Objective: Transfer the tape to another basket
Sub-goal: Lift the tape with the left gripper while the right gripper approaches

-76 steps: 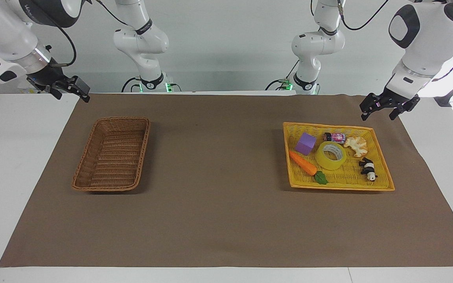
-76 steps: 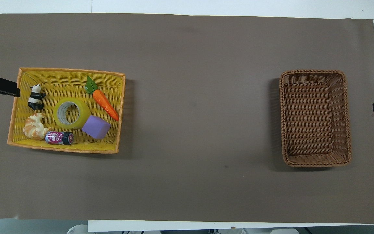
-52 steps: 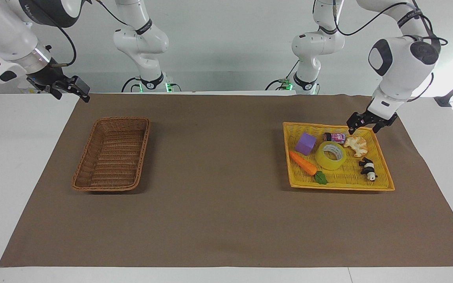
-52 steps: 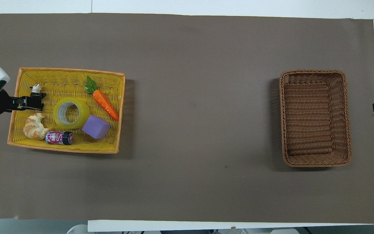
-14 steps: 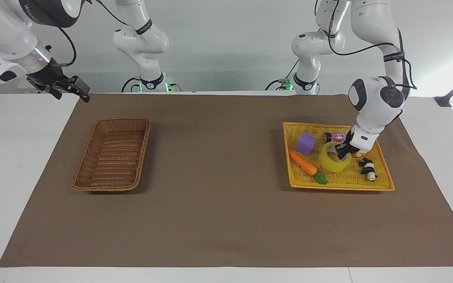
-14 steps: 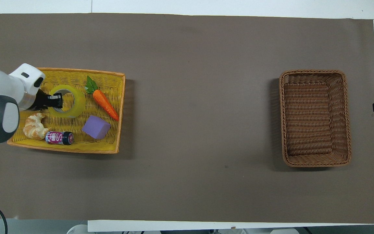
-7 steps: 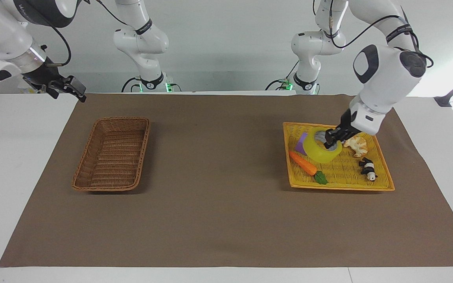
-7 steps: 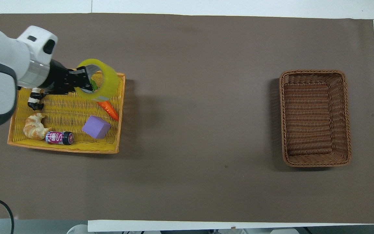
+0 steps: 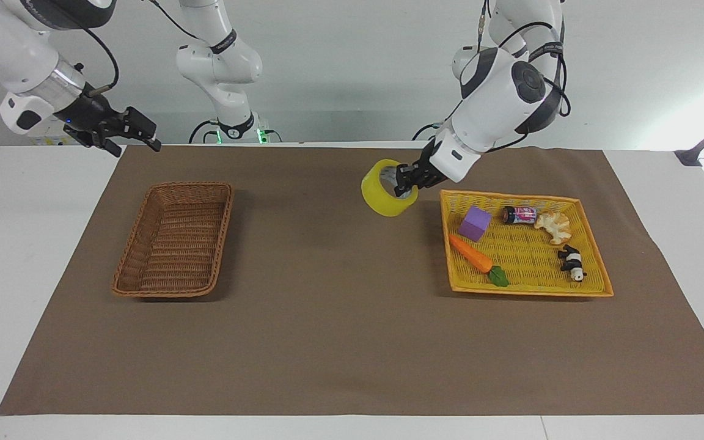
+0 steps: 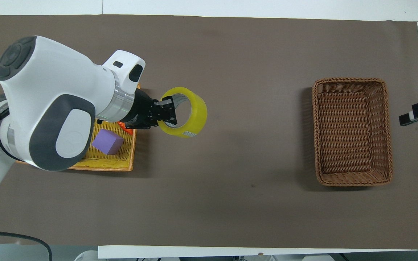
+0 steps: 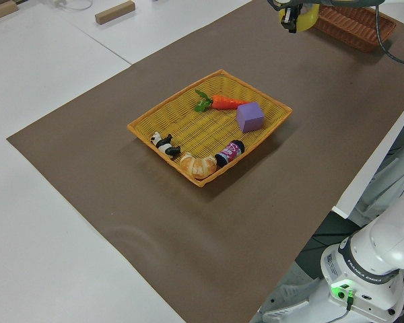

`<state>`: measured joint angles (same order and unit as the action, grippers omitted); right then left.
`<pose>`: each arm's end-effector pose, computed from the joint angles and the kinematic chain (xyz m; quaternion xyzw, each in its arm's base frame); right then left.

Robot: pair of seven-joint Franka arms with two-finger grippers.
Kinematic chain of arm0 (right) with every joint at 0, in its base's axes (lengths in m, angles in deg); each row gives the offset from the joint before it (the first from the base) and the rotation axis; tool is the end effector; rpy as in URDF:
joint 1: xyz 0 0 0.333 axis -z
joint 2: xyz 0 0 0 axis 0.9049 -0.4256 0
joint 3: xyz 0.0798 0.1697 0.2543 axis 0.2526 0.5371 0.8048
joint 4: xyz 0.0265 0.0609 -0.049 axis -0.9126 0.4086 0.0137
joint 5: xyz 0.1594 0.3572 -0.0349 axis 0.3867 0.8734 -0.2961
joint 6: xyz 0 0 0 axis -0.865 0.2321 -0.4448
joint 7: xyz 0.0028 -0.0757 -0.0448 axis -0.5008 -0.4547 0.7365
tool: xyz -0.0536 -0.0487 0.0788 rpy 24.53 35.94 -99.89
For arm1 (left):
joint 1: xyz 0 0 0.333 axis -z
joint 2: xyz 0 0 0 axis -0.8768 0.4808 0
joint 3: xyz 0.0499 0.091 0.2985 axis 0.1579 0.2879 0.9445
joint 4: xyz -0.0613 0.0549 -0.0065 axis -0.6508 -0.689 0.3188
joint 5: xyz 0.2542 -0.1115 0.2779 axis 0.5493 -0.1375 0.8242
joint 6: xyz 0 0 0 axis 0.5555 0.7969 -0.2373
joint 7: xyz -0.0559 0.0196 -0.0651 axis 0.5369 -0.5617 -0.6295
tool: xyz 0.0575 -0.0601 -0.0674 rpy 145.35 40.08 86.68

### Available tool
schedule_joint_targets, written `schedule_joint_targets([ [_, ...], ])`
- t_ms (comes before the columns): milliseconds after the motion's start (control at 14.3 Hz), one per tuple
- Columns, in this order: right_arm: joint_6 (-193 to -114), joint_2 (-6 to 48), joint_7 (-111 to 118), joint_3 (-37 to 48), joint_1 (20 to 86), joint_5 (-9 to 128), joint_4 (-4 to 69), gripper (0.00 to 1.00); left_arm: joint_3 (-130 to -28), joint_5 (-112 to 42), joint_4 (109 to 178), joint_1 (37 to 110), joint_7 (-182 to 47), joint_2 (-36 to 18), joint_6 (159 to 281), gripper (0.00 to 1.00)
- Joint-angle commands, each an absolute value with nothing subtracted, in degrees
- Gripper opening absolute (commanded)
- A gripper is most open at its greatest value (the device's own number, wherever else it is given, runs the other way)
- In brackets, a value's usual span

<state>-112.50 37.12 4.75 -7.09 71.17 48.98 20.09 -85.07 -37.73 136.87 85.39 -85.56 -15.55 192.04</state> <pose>0.5204 -0.0677 0.6140 -0.9769 0.0268 0.0873 0.1932 0.4796 -0.3488 0.5243 0.9674 0.0827 -0.0995 0.2176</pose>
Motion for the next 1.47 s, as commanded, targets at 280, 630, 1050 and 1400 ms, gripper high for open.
schedule_joint_targets([
  [280,-116.4,40.2,3.5,-6.4,69.9,70.6,26.5,1.0,-85.0,-39.5,135.7,87.1,-87.8,-16.2,194.8,0.0],
  [630,-130.8,45.9,3.5,-6.5,60.2,79.6,40.9,1.0,-85.0,-39.5,135.5,87.7,-87.7,-16.1,194.9,0.0],
  [1050,-143.0,43.2,7.1,-6.4,50.4,85.0,44.0,1.0,-85.0,-39.3,135.4,88.1,-87.8,-16.1,194.9,0.0],
  [1400,-151.3,42.0,13.2,-6.4,43.7,88.3,44.3,1.0,-85.4,-39.1,135.4,88.2,-87.9,-16.2,193.9,0.0],
])
